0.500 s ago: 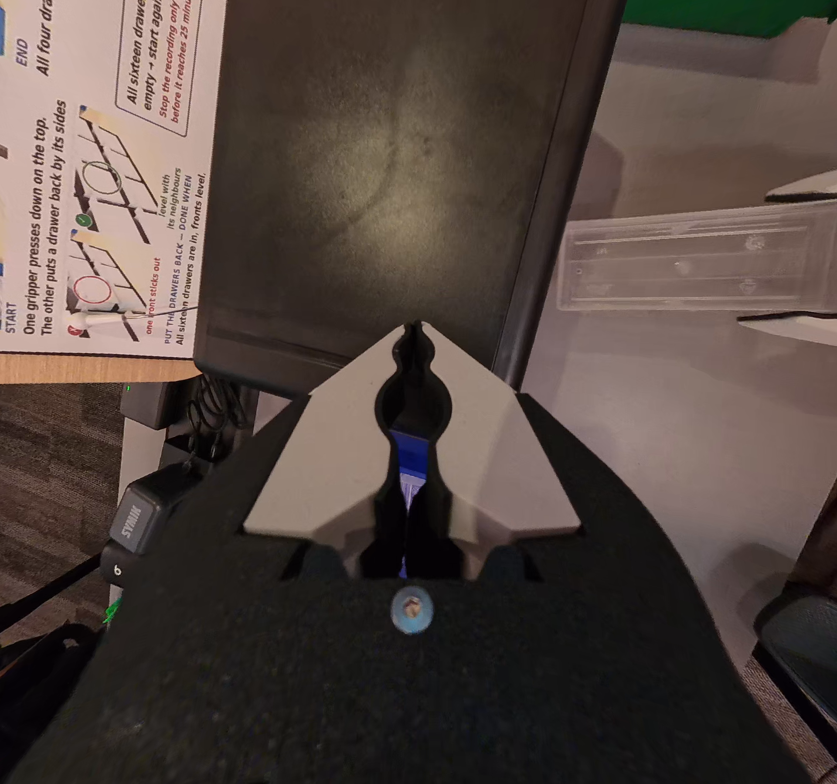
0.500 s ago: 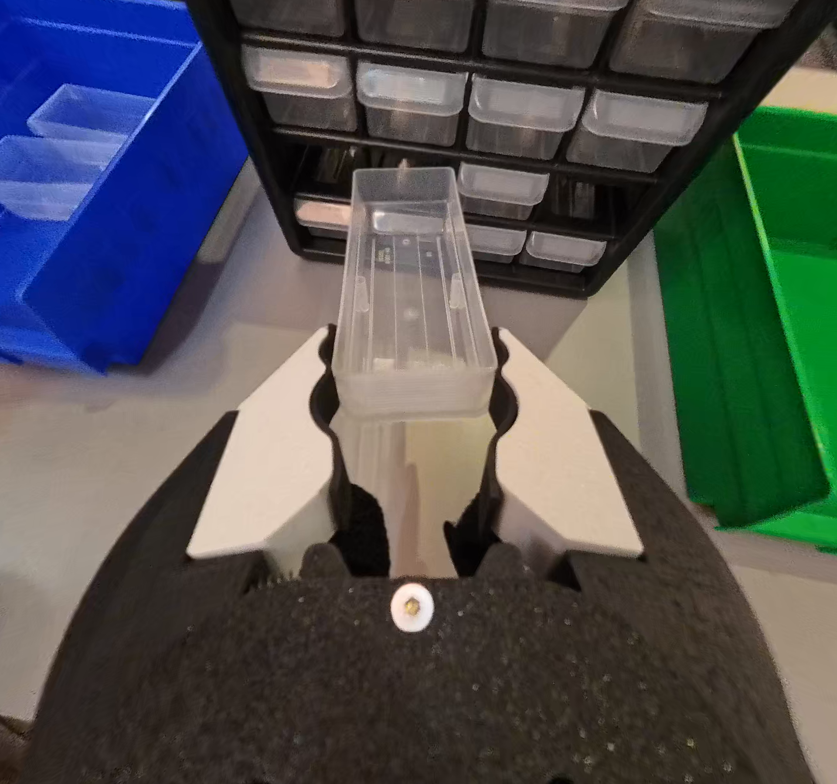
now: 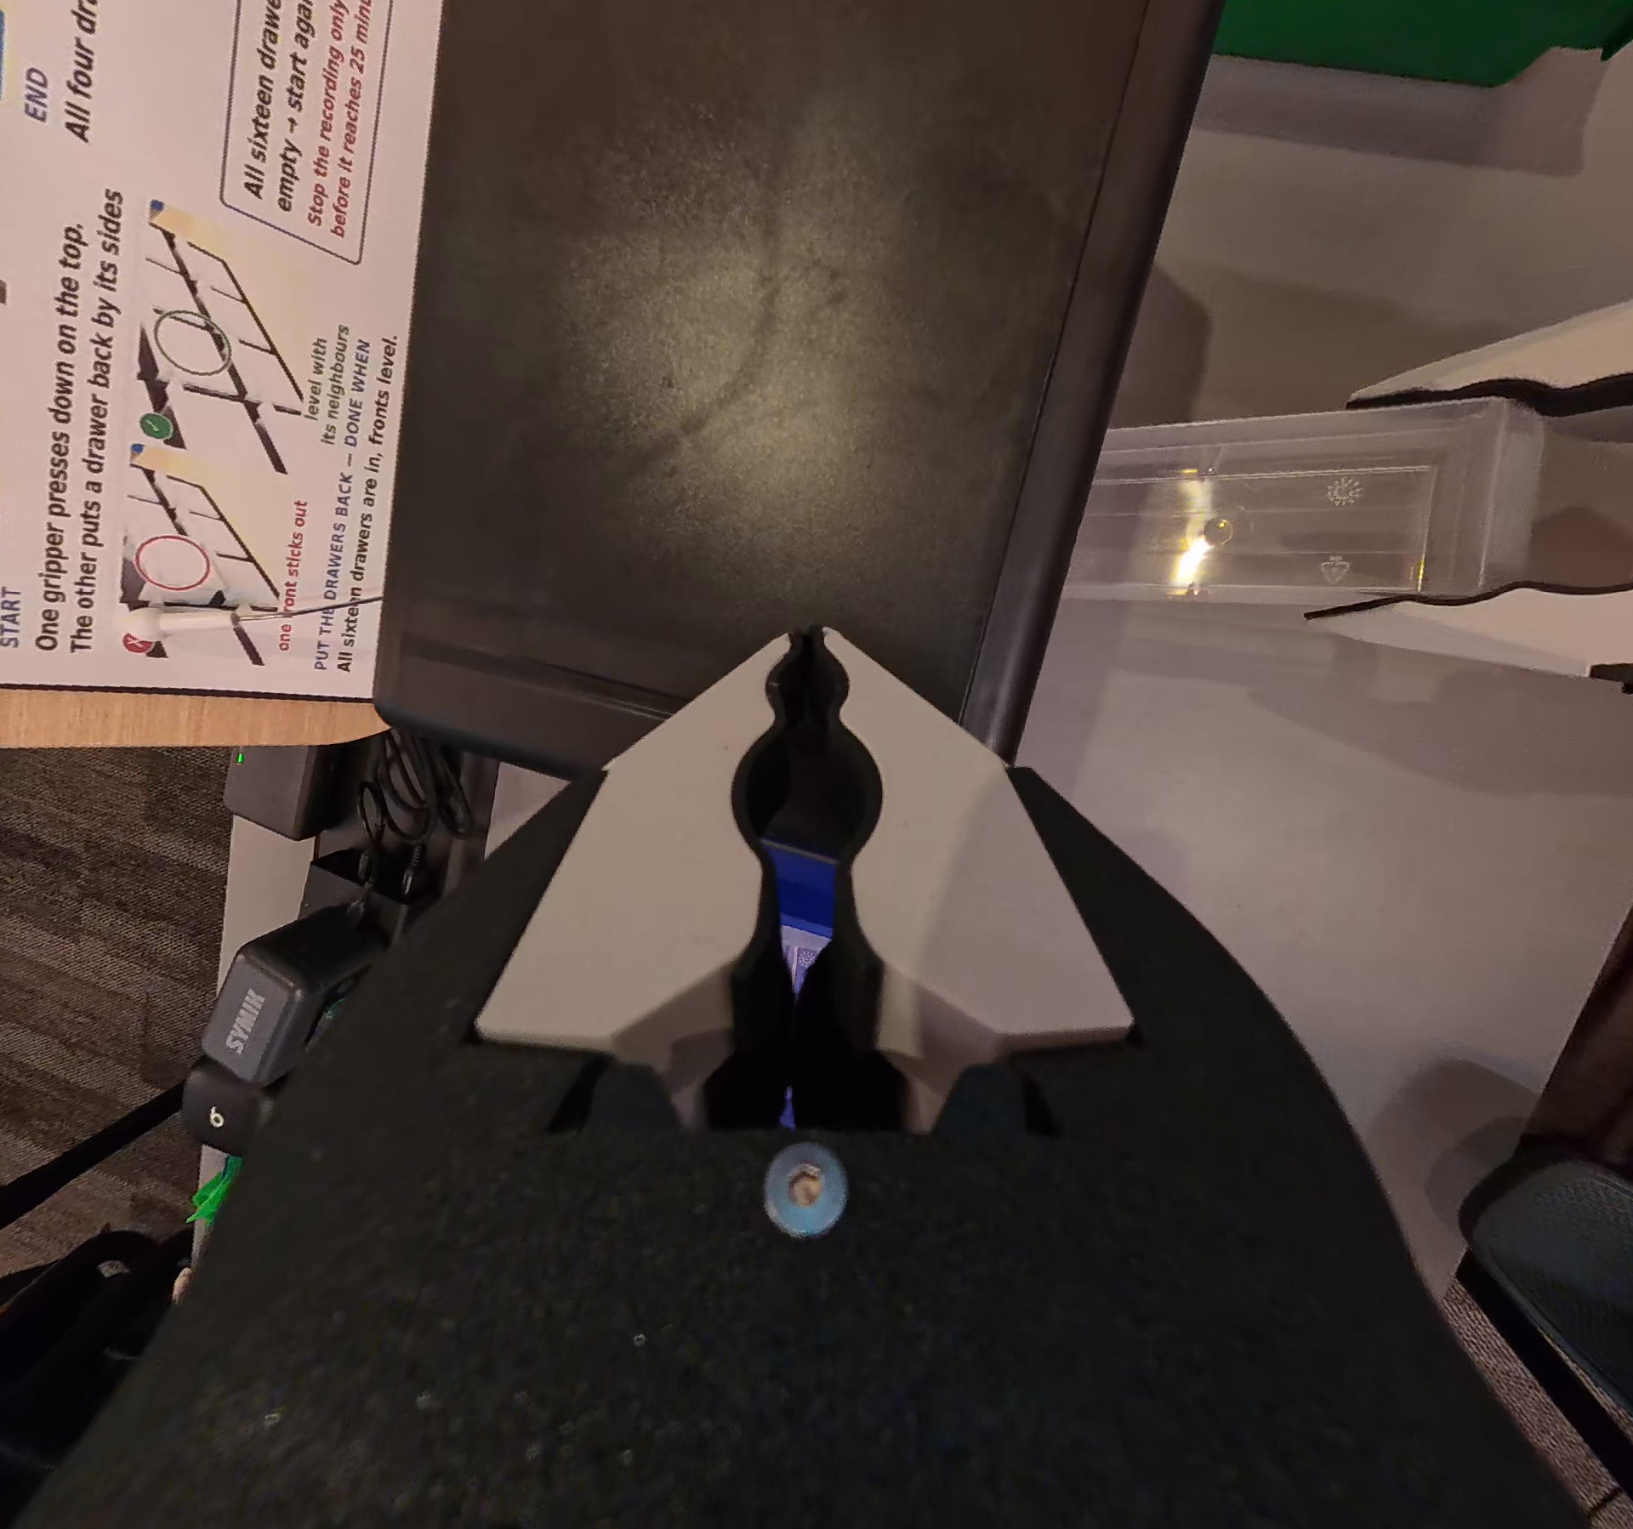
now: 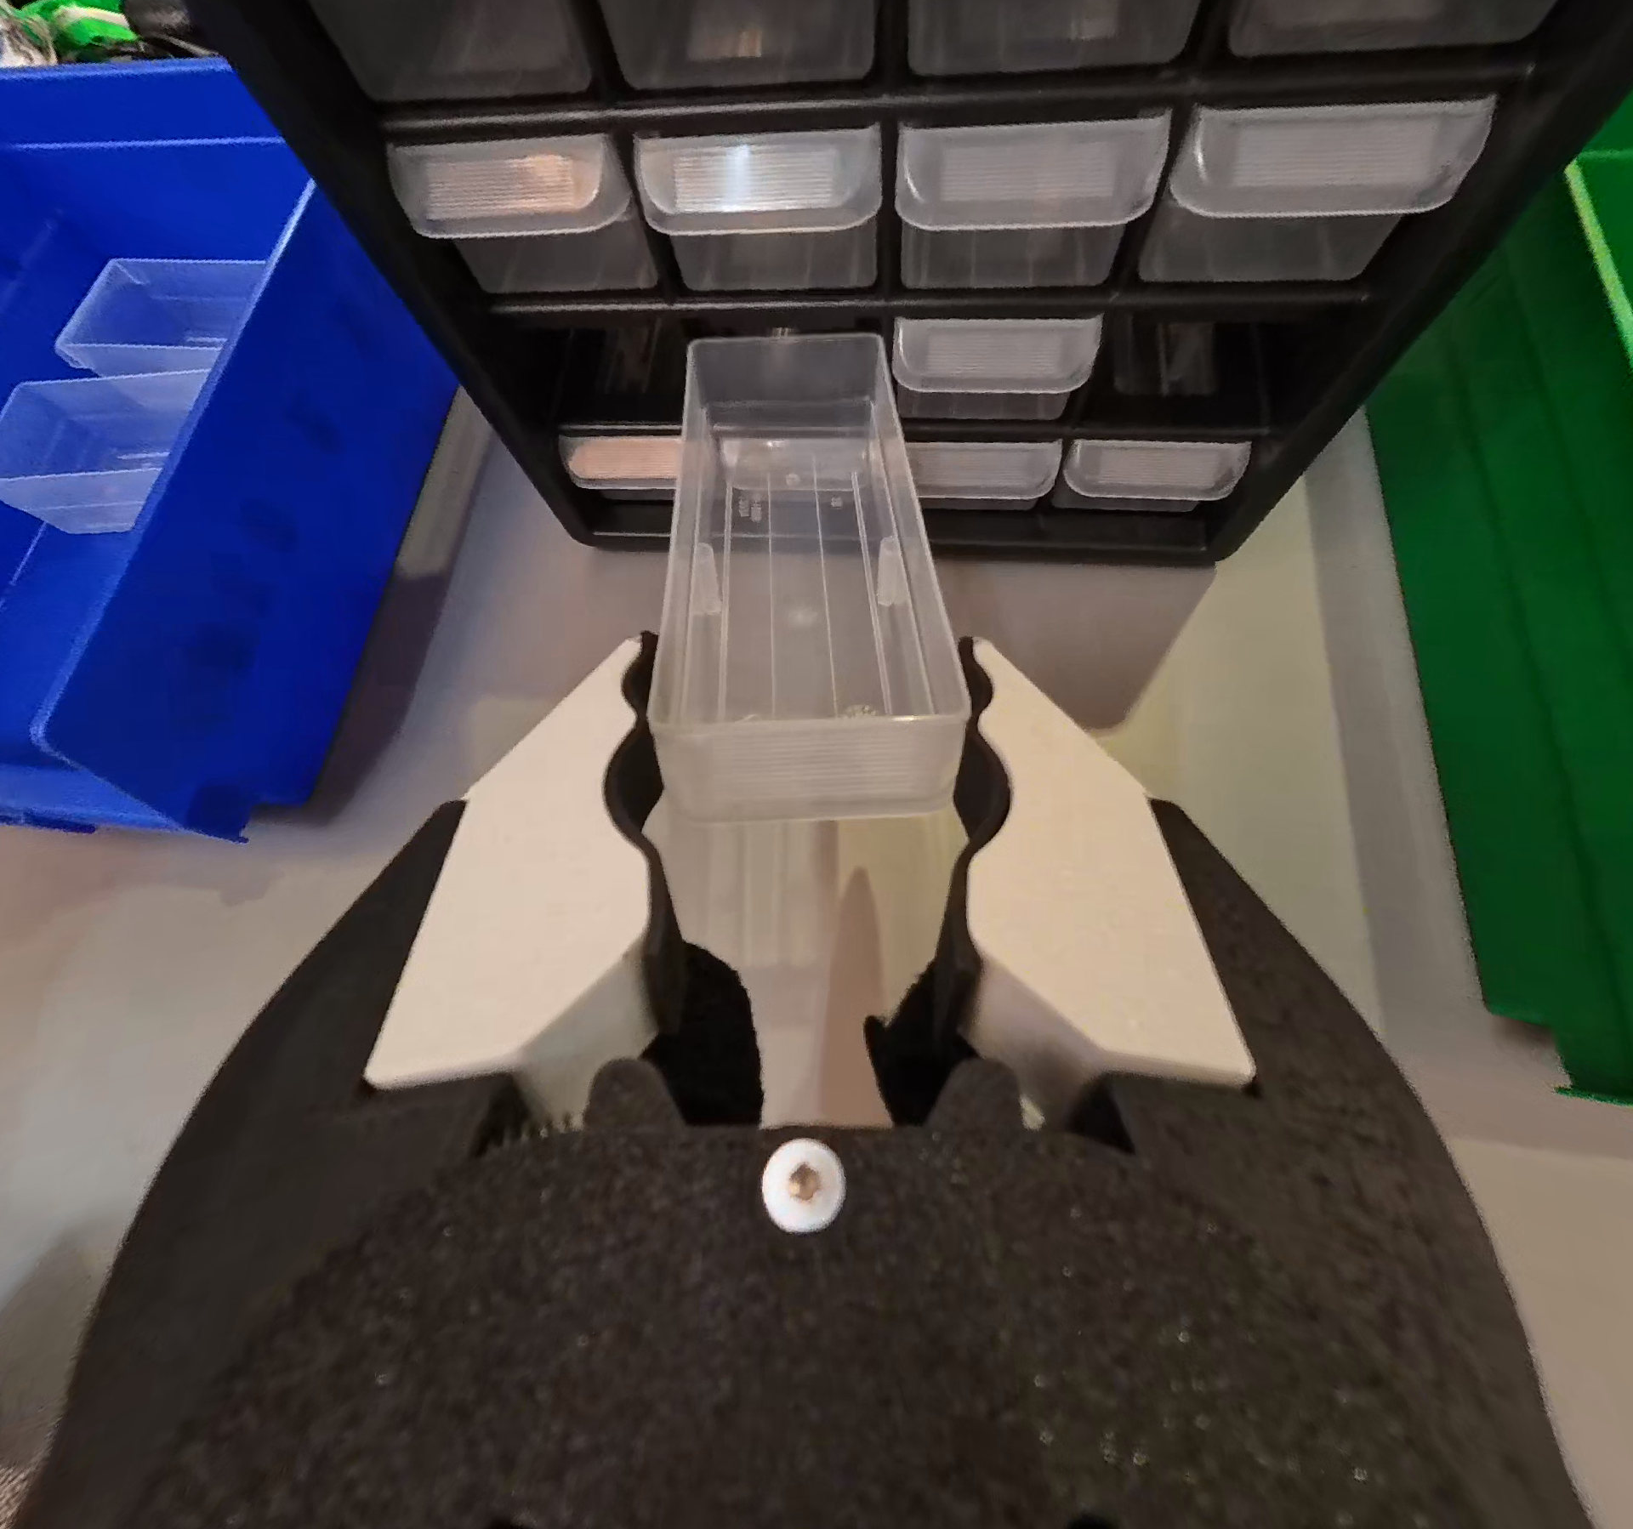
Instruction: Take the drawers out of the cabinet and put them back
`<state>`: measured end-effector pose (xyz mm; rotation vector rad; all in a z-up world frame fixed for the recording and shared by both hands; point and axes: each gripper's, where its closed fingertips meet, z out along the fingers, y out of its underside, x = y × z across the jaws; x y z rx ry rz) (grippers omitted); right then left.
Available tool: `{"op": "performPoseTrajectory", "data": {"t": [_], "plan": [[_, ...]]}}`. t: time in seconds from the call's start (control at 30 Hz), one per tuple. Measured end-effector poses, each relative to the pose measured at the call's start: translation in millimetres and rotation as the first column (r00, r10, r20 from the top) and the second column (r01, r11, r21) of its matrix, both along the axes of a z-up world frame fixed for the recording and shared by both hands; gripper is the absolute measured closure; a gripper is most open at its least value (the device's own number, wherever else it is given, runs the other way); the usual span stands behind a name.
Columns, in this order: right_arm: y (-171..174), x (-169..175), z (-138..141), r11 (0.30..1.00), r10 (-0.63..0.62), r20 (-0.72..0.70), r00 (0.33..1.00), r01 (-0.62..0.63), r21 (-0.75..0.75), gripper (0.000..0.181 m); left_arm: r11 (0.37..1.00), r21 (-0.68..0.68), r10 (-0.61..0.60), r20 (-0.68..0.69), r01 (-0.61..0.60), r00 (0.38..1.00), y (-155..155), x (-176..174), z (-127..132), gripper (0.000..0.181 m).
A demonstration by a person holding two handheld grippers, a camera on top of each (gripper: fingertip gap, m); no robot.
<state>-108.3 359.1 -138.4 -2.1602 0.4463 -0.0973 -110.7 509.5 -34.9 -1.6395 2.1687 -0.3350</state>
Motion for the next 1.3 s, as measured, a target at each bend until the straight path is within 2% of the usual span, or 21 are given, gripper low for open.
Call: {"op": "performPoseTrajectory", "data": {"t": [0.17,0.3,0.63,0.7,0.8,1.07,1.13,1.23,1.3], "plan": [[5,0,-2,1.0,-0.011,0.015,1.0,0.011,0.01,0.115,1.0,-0.004,0.0,-0.004,0.0,1.0,0,0,0,0.181],[9,3,1,0.998,-0.025,0.037,0.999,0.023,0.065,0.115,1.0,-0.002,0.001,0.001,-0.001,1.0,0,0,0,0.181],[27,5,-12,0.979,-0.105,0.12,0.987,0.081,0.188,0.115,1.0,-0.004,0.004,0.002,-0.004,1.0,0,0,0,0.181],[34,6,-15,0.968,-0.131,0.143,0.981,0.095,0.234,0.115,1.0,-0.005,0.004,0.002,-0.004,1.0,0,0,0,0.181],[50,5,-32,0.973,-0.137,0.145,0.98,0.106,0.204,0.115,1.0,-0.007,0.008,0.001,-0.008,1.0,0,0,0,0.181],[87,22,-21,0.949,-0.169,0.167,0.971,0.114,0.292,0.115,1.0,-0.027,0.008,0.013,-0.008,1.0,0,0,0,0.181],[87,18,-17,0.941,-0.147,0.171,0.974,0.085,0.328,0.097,0.999,-0.04,0.01,0.026,-0.009,1.0,0,0,0,0.181],[65,4,-15,0.933,-0.109,0.214,0.971,0.025,0.36,0.097,0.998,-0.055,0.009,0.034,-0.007,0.999,0,0,0,0.181],[43,-5,-20,0.925,-0.104,0.189,0.976,0.026,0.378,0.108,0.998,-0.056,0.007,0.035,-0.005,0.999,0,0,0,0.181]]}}
